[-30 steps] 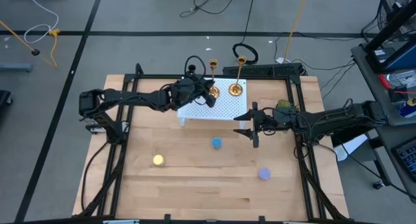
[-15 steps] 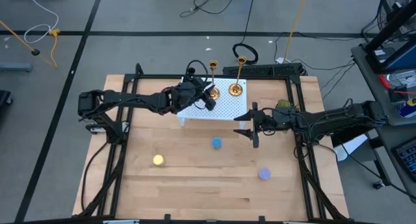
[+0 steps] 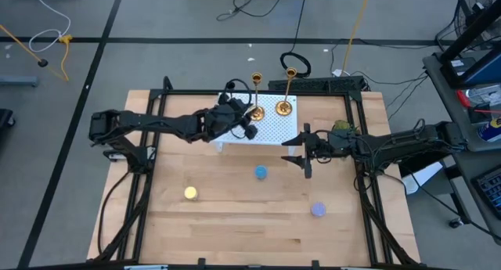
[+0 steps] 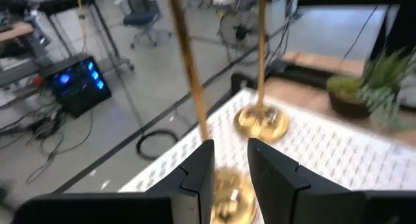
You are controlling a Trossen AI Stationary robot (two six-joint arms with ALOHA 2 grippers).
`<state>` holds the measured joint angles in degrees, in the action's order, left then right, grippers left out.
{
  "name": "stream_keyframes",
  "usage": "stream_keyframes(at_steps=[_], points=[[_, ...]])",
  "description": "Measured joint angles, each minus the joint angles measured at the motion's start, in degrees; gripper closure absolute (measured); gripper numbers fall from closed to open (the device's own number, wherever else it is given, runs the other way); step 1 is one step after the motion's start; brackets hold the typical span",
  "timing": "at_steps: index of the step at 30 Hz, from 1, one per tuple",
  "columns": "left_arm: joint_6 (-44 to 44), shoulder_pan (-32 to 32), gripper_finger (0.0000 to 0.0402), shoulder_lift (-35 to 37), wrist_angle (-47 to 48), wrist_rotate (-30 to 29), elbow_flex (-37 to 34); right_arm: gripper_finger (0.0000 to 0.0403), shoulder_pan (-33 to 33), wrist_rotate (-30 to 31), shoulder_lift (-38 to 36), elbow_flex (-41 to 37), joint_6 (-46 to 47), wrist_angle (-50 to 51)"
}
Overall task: Pick & Place candle stick holders
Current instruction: Adjust the black candle holder on the shelf
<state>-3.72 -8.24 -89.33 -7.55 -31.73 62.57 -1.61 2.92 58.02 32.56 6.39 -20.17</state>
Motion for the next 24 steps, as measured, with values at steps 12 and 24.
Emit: stream_keyframes(at_steps=[12,24], points=[[-6.1,4.1,0.0302,9.0,20.3,-7.3,0.0,0.0174,0.0,0.0,0.0,0.0,0.0,0.3],[-10.1,-0.1,0.0302,8.0,24.7,-10.8,0.0,0.0174,0.0,0.0,0.0,0.0,0.1,0.3]])
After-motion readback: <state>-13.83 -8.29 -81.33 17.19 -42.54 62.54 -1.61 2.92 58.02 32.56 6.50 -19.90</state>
